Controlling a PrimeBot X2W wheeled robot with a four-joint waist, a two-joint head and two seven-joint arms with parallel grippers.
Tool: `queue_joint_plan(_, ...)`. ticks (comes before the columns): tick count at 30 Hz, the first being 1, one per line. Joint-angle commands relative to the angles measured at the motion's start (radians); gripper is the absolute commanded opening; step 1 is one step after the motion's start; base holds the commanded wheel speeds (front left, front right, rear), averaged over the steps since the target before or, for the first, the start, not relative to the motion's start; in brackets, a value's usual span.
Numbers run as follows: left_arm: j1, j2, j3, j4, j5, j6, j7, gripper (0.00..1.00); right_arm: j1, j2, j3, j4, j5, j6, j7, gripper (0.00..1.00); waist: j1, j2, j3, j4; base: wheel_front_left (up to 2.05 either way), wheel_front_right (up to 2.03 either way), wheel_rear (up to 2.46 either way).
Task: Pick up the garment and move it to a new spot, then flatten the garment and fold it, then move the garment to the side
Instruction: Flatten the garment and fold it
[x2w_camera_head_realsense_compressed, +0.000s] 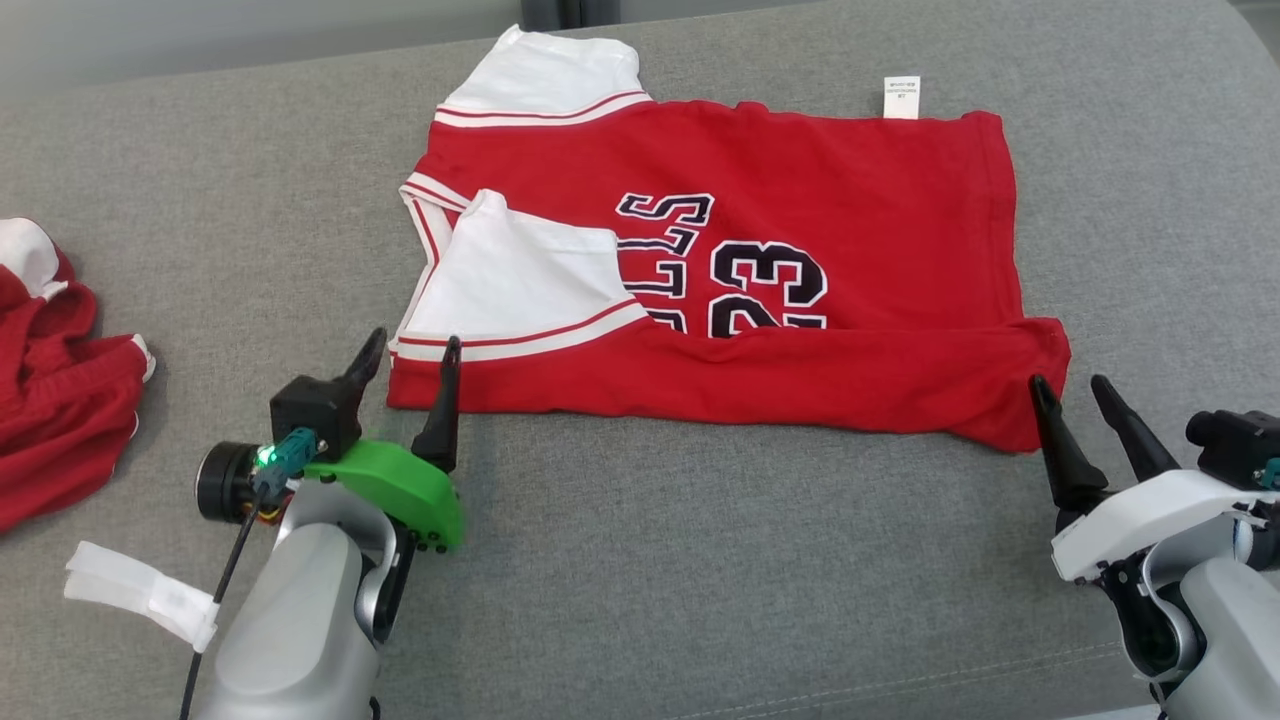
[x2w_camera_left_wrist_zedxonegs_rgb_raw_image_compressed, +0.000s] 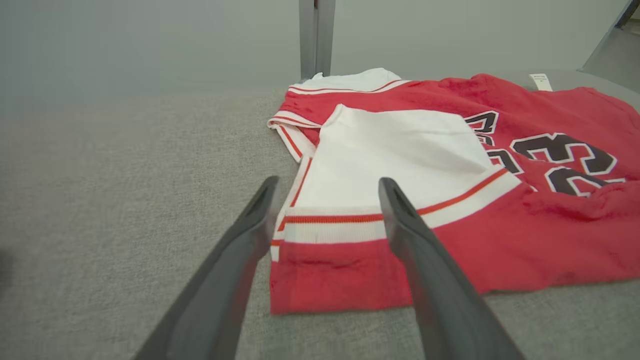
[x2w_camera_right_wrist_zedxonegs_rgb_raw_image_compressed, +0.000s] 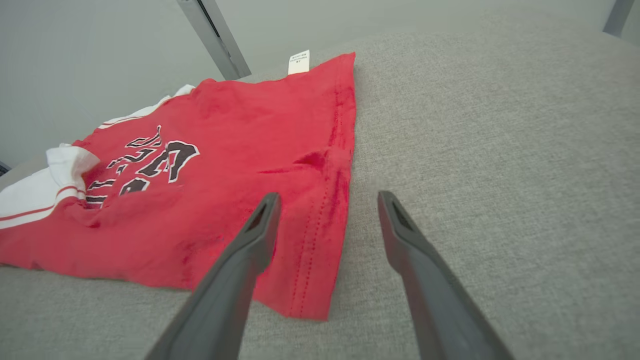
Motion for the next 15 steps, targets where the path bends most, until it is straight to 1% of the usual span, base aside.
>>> queue_joint_plan(1,0.017,0.011,0.008,0.009,0.006,-0.001,-0.003,1.0,0.01,0.003,0.002,0.005,-0.012,-0.001,-0.007,1.0,0.0,0.0,0.003,0.003,0.0,0.0,0.0)
queue_joint_plan(8,-0.005,0.007,0.016,0.099,0.006,-0.002,-0.002,1.0,-0.022,0.02,0.032,0.052,-0.044,-0.001,-0.008,1.0,0.0,0.0,0.019,0.008,0.0,0.0,0.0)
queue_joint_plan(15,-0.06,-0.02,0.0,0.207,-0.019,-0.02,-0.002,1.0,-0.066,0.047,0.066,0.133,-0.055,-0.001,-0.008,1.0,0.0,0.0,0.028,0.011,0.0,0.0,0.0)
